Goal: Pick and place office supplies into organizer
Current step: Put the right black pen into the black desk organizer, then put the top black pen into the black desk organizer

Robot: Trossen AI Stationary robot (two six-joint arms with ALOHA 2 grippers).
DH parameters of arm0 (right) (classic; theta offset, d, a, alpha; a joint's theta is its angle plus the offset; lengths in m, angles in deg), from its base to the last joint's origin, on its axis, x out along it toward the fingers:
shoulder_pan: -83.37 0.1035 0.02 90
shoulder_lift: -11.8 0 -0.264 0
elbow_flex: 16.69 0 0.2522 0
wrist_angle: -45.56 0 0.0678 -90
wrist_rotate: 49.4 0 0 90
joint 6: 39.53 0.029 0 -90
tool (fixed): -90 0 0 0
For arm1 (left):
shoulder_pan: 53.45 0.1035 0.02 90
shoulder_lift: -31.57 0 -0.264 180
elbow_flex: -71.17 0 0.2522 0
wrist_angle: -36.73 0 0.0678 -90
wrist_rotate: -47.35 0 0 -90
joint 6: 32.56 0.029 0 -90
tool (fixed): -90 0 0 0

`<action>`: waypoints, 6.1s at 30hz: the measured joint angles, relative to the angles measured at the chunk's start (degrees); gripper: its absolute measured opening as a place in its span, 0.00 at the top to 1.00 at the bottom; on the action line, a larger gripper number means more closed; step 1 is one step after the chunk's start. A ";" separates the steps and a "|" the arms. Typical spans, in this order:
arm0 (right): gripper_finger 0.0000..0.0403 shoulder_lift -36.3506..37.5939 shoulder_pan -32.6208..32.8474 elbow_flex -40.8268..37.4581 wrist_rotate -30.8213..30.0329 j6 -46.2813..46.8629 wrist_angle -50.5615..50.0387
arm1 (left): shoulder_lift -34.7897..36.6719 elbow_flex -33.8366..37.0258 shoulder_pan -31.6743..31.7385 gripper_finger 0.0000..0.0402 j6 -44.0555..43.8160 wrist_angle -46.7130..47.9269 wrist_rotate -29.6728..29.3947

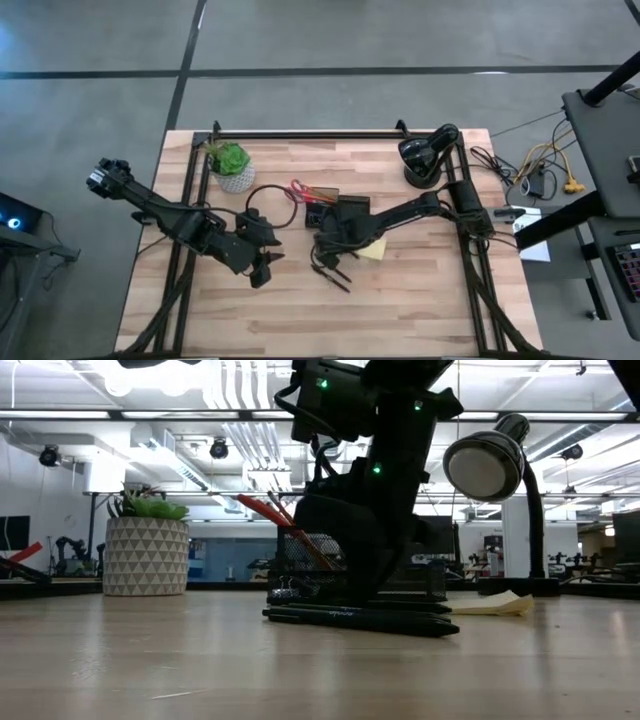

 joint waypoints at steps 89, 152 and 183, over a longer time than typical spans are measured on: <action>0.87 17.89 -9.30 -29.26 -11.97 -34.13 62.05 | 3.34 4.87 6.01 0.67 9.44 3.43 -18.21; 0.67 1.83 14.77 -7.70 -6.83 -7.13 23.62 | 1.81 12.41 6.21 0.67 8.98 -4.17 -12.28; 0.93 0.87 13.11 -7.67 -6.28 -6.30 19.45 | 1.84 12.41 6.20 0.67 9.45 -5.66 -12.32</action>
